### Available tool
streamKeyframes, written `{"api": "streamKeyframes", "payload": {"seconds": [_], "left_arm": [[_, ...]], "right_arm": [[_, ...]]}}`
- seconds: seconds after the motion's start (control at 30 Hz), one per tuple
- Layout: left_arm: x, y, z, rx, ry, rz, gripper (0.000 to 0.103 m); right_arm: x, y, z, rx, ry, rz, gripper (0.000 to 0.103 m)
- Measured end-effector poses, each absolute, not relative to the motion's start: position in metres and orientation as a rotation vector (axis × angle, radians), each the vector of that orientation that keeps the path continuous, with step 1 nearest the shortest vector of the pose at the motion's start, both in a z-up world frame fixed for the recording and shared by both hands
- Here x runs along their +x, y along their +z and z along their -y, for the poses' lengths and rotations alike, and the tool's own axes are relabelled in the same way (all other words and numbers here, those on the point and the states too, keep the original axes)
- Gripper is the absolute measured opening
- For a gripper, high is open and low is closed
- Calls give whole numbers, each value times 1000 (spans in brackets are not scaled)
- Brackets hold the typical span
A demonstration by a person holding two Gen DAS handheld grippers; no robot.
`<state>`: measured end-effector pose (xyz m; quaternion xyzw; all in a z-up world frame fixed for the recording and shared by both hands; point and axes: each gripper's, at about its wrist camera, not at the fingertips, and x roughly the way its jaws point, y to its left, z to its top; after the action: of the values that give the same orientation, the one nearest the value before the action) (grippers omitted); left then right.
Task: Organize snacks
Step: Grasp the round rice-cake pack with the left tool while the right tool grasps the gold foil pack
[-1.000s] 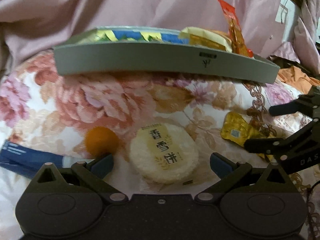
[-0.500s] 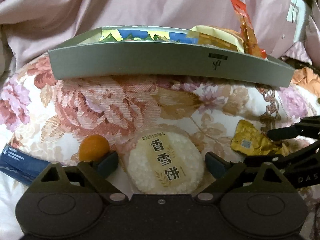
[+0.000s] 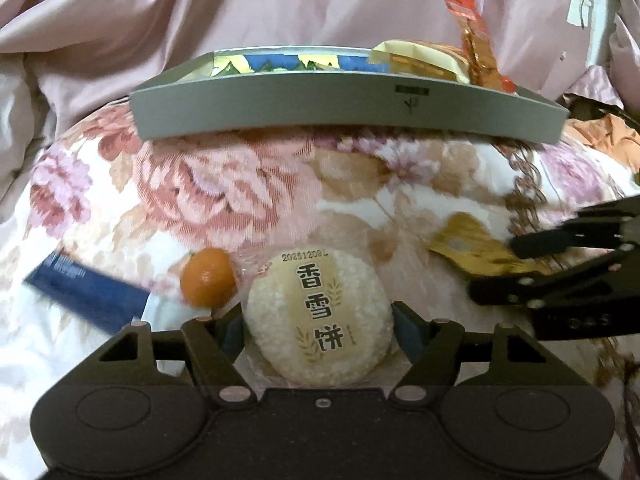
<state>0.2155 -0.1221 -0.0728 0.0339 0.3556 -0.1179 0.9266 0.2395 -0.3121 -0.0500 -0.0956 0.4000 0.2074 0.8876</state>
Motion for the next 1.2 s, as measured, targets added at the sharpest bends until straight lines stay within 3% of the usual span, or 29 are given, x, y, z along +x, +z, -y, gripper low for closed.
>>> {"api": "streamKeyframes", "payload": {"seconds": [0.27, 0.57, 0.73, 0.83, 0.9, 0.97, 1.2], "left_arm": [[175, -69, 85, -38, -178, -774, 74], [145, -74, 69, -48, -192, -722, 75], [146, -78, 70, -43, -193, -706, 75], [146, -79, 72, -31, -191, -700, 75], [147, -80, 72, -32, -189, -699, 75], [146, -80, 73, -24, -187, -696, 75], [144, -80, 73, -17, -185, -683, 74]], "right_arm": [[218, -50, 289, -182, 574, -842, 53], [187, -52, 255, -385, 554, -766, 67], [199, -55, 267, -243, 532, -833, 68], [200, -57, 267, -232, 526, -833, 66], [198, -57, 265, -246, 536, -818, 56], [196, -57, 261, -266, 534, -802, 53], [175, -58, 238, -487, 521, -668, 49]]}}
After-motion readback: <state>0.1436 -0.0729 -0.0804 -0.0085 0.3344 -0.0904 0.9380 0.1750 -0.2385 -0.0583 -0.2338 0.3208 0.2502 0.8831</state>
